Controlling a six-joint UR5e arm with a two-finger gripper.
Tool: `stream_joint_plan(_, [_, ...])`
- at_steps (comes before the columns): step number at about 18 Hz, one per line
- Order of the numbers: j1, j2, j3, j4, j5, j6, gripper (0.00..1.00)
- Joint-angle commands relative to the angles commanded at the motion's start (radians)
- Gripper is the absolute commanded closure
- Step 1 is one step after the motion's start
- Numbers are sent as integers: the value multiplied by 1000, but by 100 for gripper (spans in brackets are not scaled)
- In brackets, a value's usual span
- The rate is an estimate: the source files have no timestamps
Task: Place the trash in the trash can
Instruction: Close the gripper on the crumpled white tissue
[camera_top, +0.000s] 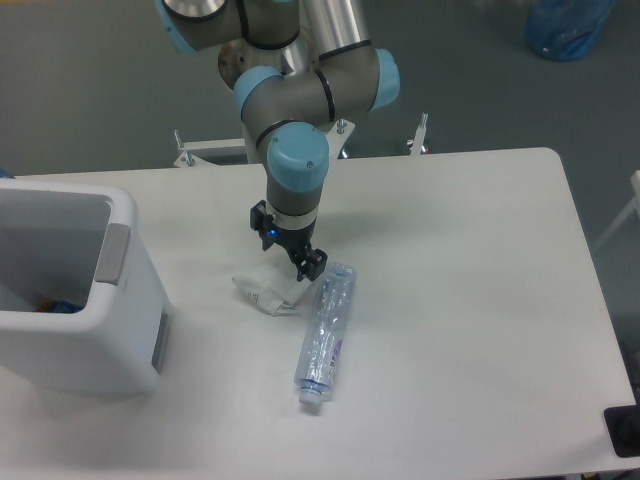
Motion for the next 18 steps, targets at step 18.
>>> stream_joint_plan(18, [12, 26, 129, -21, -32, -122, 100])
